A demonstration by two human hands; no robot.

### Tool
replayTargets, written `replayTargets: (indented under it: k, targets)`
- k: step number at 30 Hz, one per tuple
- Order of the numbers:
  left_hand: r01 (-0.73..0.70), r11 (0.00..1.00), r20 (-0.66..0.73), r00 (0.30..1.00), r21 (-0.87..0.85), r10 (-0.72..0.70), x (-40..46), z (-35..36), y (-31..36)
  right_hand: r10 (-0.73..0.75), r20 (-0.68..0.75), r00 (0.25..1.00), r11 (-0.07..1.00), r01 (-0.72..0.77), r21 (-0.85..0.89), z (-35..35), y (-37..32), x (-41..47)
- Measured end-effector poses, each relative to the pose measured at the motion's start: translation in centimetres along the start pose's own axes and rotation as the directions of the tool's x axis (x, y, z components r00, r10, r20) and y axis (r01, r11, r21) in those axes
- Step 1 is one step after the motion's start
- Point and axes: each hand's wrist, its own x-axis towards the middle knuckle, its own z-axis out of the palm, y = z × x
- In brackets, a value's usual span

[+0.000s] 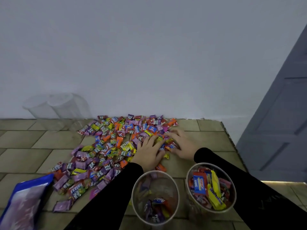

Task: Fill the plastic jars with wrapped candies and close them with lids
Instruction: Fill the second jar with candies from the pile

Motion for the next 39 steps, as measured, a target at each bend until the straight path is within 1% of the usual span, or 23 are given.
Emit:
replayTargets:
  k: [2, 5, 9, 12, 18, 22, 27, 30, 34, 36, 39]
  targets:
    - [0.032, 0.999, -0.025, 0.999, 0.006, -0.032, 0.2, 0.3, 0.0, -0.052, 0.005, 0.999, 0.994, 0.053, -0.095, 0.9, 0.2, 0.3]
    - [0.067, 0.997, -0.042, 0.997, 0.023, -0.066, 0.3, 0.4, -0.3, -0.086, 0.035, 0.996, 0.957, 0.092, -0.276, 1.7, 0.2, 0.7]
    - [0.088, 0.996, -0.078, 0.993, -0.006, -0.088, 0.8, 0.4, -0.5, -0.083, -0.016, 0.996, 0.947, 0.074, -0.311, 2.1, 0.3, 1.2]
    - [0.09, 0.996, -0.06, 0.994, -0.02, -0.091, 1.2, 0.4, -0.6, -0.094, -0.067, 0.993, 0.944, 0.068, -0.323, 2.3, 0.4, 1.5]
    - [0.085, 0.99, 0.011, 0.996, -0.113, -0.085, 1.7, -0.3, -0.7, -0.073, -0.046, 0.996, 0.978, 0.062, -0.198, 2.3, 0.2, 2.1]
    - [0.114, 0.974, 0.045, 0.993, -0.194, -0.107, 1.7, -0.7, -0.3, 0.002, -0.026, 1.0, 0.998, -0.003, -0.06, 2.3, -0.2, 1.9]
    - [0.126, 0.96, 0.081, 0.991, -0.249, -0.109, 1.6, -1.3, -0.4, 0.007, -0.006, 1.0, 0.995, -0.008, -0.095, 1.9, -0.5, 2.0]
    - [0.111, 0.955, 0.067, 0.993, -0.276, -0.096, 1.3, -1.7, -0.3, 0.008, -0.006, 1.0, 0.996, -0.009, -0.084, 1.7, -0.6, 1.9]
    - [0.082, 0.947, 0.023, 0.997, -0.311, -0.079, 1.1, -2.0, -0.2, 0.031, -0.025, 0.999, 0.999, -0.03, 0.044, 1.0, -0.5, 1.6]
    - [0.08, 0.929, -0.009, 0.996, -0.36, -0.089, 1.1, -2.3, -0.2, 0.062, -0.067, 0.996, 0.992, -0.054, 0.115, 0.5, -0.5, 1.2]
    - [0.078, 0.9, -0.073, 0.99, -0.429, -0.121, 1.0, -3.3, -0.3, 0.087, -0.147, 0.985, 0.971, -0.051, 0.233, -0.6, -0.6, 0.7]
